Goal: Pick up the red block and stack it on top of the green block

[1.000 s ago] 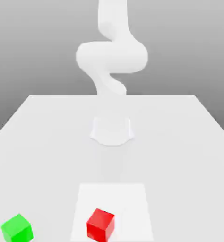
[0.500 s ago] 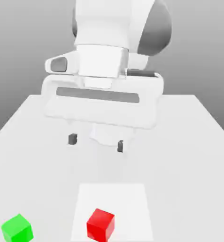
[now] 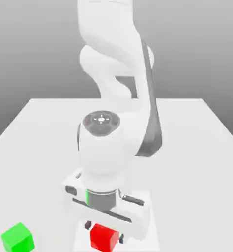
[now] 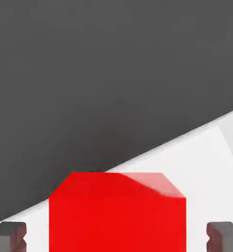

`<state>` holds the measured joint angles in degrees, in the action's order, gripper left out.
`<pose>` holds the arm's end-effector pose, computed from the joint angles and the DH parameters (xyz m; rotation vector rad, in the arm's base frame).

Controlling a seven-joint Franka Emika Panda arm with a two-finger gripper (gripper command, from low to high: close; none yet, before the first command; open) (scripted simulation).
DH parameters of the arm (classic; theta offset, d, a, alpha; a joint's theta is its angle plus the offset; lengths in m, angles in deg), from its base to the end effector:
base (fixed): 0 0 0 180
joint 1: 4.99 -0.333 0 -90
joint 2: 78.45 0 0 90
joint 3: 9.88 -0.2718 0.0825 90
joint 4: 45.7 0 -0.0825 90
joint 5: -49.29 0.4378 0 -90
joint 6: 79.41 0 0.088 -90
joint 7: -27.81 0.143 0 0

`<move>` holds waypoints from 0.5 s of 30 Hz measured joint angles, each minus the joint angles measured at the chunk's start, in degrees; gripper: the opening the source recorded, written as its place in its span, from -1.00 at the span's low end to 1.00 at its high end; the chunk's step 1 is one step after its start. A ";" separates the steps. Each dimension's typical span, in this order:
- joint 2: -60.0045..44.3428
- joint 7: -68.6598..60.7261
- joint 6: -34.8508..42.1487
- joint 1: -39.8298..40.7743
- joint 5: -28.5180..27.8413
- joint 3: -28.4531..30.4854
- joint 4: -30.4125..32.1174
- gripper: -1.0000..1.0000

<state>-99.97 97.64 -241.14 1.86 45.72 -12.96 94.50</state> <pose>0.4796 -0.0249 0.0231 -2.5661 1.8110 -0.0015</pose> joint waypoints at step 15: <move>8.00 -4.33 13.43 8.27 4.09 4.52 -5.21 -1.00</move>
<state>-91.97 93.30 -227.72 10.13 49.80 -8.44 89.29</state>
